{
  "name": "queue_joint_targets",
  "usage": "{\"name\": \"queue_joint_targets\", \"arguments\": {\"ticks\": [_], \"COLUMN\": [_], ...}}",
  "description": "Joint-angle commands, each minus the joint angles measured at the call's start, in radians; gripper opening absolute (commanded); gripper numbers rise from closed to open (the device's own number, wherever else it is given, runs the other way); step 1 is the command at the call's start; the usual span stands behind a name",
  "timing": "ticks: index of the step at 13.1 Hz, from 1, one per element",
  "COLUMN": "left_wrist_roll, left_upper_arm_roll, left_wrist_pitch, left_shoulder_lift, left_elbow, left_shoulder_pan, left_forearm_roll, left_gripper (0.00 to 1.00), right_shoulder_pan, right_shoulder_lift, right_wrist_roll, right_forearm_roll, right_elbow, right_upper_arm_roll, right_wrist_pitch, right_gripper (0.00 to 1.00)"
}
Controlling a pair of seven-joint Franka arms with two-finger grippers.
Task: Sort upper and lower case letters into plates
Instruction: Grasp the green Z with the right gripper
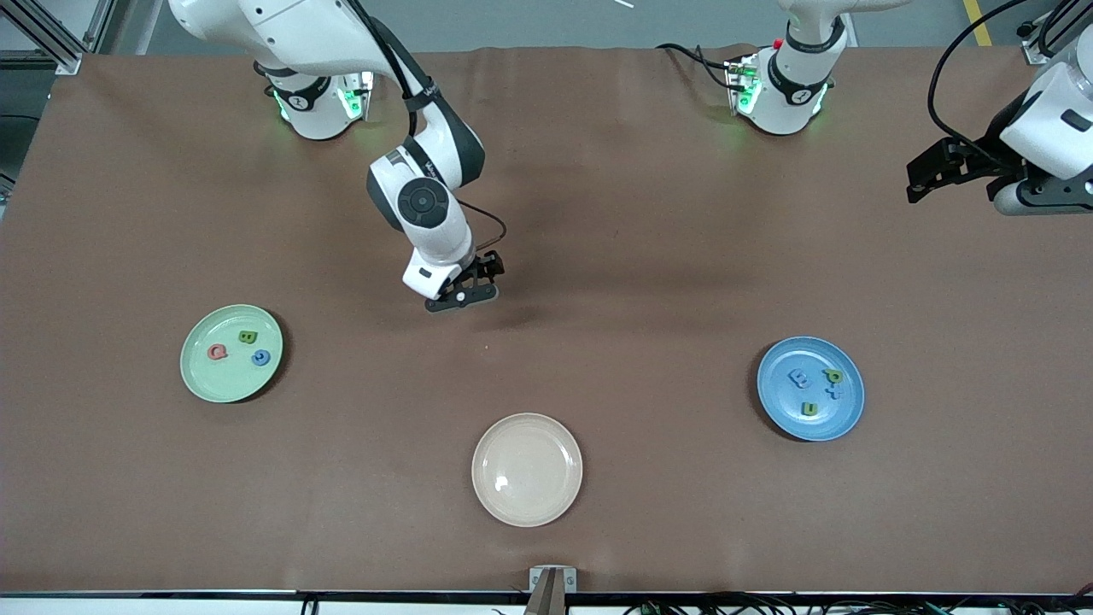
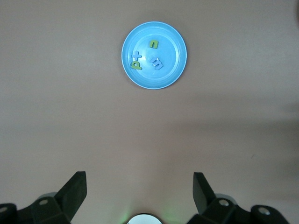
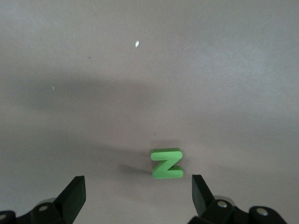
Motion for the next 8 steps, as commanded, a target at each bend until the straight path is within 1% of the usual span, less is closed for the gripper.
{"name": "queue_joint_targets", "arguments": {"ticks": [1, 4, 5, 8], "left_wrist_roll": [0.011, 0.011, 0.011, 0.011], "left_upper_arm_roll": [-0.003, -0.003, -0.003, -0.003], "left_wrist_pitch": [0.013, 0.013, 0.013, 0.013], "left_shoulder_lift": [-0.027, -0.027, -0.03, -0.032], "left_elbow": [-0.03, -0.033, -0.04, -0.042], "left_shoulder_pan": [0.002, 0.002, 0.003, 0.002], "left_forearm_roll": [-0.016, -0.016, -0.017, -0.016], "left_gripper": [1.0, 1.0, 1.0, 1.0], "right_shoulder_pan": [0.006, -0.002, -0.004, -0.004], "right_shoulder_lift": [0.026, 0.049, 0.057, 0.082], "right_wrist_roll": [0.011, 0.011, 0.011, 0.011], "right_forearm_roll": [0.015, 0.015, 0.015, 0.015], "right_elbow": [-0.011, -0.008, -0.008, -0.008], "right_upper_arm_roll": [-0.013, -0.016, -0.017, -0.017], "right_wrist_pitch": [0.027, 0.031, 0.044, 0.077], "right_gripper": [1.0, 1.0, 0.97, 0.79]}}
